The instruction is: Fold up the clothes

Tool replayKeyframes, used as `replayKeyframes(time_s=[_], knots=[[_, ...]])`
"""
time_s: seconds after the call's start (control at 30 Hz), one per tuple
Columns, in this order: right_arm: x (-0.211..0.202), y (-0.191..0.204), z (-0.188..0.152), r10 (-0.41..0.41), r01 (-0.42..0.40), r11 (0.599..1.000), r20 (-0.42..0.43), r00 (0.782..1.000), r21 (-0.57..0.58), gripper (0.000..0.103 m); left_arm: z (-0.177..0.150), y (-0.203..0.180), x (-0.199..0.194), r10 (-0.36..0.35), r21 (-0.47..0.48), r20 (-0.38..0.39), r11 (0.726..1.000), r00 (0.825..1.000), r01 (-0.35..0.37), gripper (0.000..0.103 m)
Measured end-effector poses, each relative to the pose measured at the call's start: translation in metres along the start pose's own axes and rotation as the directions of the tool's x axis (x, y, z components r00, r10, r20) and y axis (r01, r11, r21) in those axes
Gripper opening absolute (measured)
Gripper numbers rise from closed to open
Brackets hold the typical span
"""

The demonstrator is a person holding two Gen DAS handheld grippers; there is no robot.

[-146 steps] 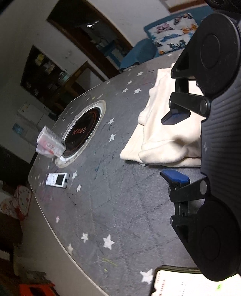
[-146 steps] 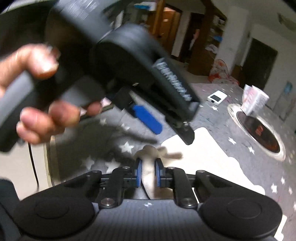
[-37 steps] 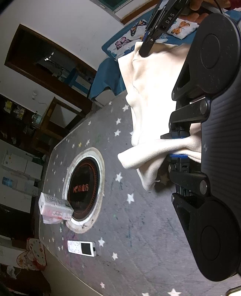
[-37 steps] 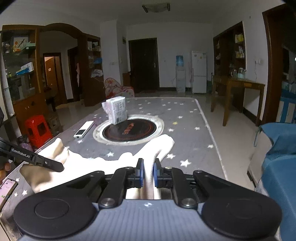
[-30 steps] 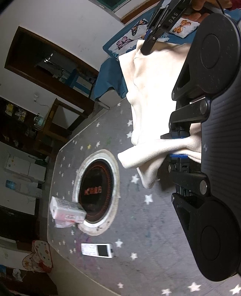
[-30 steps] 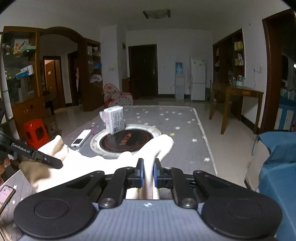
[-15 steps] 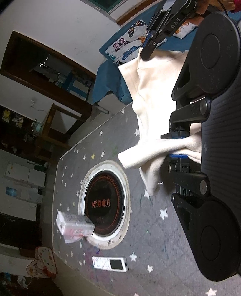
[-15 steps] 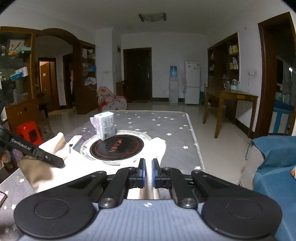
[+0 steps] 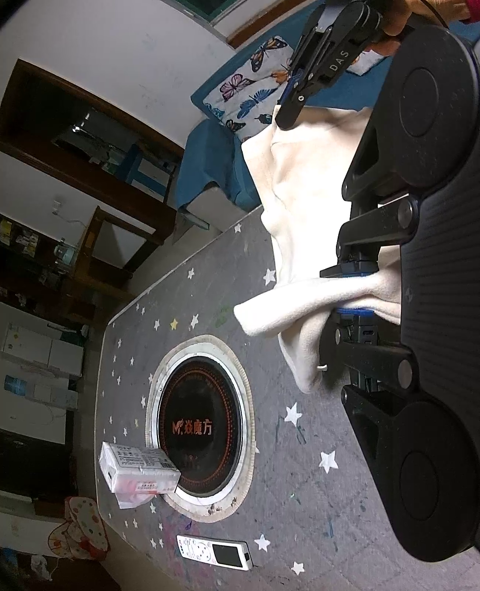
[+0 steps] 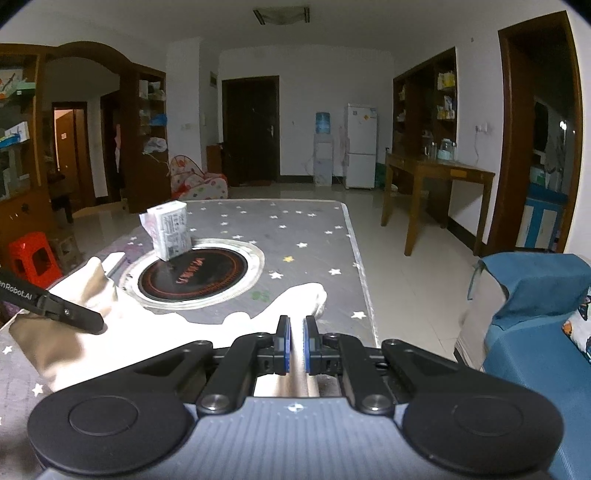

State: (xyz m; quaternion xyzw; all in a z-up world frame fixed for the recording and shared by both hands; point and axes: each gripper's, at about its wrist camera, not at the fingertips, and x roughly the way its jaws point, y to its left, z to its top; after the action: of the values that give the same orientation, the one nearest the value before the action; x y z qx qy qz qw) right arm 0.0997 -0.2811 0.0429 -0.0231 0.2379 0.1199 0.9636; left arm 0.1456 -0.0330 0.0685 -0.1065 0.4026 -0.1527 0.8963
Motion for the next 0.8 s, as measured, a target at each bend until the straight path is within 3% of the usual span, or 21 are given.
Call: replayKeyframes(time_s=[0.57,0.8], knots=[[0.051,-0.009,-0.038,-0.022,0.025,1.0,-0.145,0.989,0.017,0.006,-0.033,0.023,0.047,0.048,-0.041,-0.101,0.998,0.994,-0.052,0.016],[0.061,-0.017,-0.05,-0.035,0.043,0.998,-0.193,0.981,0.036,0.006,-0.042,0.038,0.062,0.062,-0.071,-0.143,0.995,0.988,-0.073,0.021]])
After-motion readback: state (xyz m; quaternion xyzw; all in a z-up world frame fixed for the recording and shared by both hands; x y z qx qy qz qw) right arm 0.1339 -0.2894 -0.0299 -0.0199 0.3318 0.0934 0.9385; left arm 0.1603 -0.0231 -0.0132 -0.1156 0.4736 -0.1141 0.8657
